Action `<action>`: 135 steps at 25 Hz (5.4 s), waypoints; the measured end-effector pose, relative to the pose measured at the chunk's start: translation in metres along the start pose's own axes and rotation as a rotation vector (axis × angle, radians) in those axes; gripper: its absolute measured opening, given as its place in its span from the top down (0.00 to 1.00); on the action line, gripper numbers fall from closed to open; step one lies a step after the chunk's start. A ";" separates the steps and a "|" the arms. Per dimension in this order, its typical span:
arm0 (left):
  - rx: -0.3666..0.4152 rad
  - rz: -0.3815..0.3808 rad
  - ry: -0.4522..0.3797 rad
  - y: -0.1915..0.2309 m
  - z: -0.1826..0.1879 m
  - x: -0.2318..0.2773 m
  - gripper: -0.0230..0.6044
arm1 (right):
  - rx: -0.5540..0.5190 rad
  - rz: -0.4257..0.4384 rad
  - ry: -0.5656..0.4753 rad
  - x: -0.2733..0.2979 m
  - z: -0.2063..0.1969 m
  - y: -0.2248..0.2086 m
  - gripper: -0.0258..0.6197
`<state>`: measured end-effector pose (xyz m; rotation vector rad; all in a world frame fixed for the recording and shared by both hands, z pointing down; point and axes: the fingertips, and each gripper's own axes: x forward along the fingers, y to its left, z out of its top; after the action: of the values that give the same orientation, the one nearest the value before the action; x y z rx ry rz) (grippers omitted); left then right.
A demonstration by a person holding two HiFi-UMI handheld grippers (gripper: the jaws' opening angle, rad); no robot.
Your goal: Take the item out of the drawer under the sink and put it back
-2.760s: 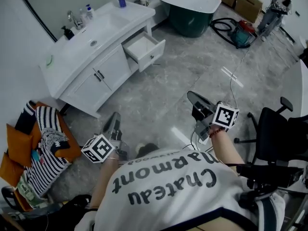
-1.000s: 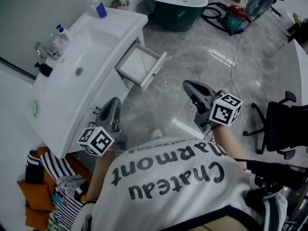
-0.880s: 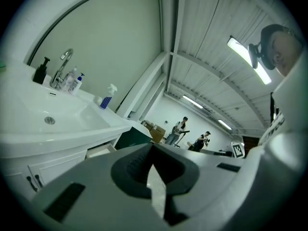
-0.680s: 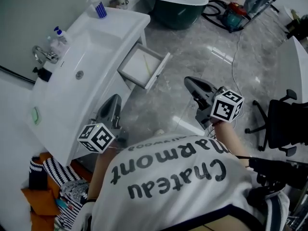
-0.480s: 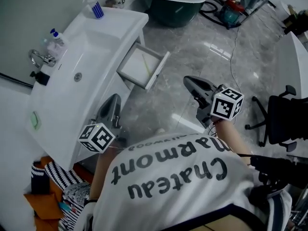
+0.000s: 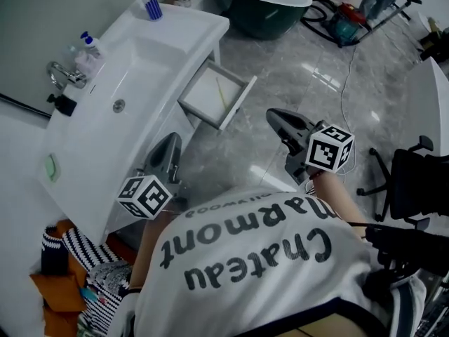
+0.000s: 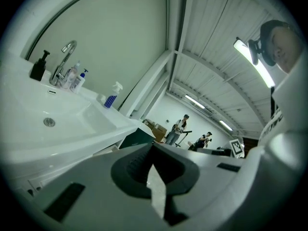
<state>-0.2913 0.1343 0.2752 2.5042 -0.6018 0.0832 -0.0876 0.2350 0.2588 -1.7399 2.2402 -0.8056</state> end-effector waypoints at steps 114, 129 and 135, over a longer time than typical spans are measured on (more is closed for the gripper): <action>-0.165 0.350 0.749 0.186 -0.197 0.332 0.95 | 0.260 -0.019 0.531 0.181 -0.099 -0.353 0.94; 0.004 0.514 0.978 0.238 -0.246 0.362 0.75 | 0.495 -0.289 0.399 0.092 -0.137 -0.406 0.94; 0.022 0.539 1.018 0.250 -0.256 0.375 0.75 | 0.561 -0.333 0.385 0.077 -0.151 -0.412 0.94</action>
<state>-0.0463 -0.0653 0.6860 1.8715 -0.7645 1.4389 0.1644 0.1409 0.6143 -1.7855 1.6626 -1.7685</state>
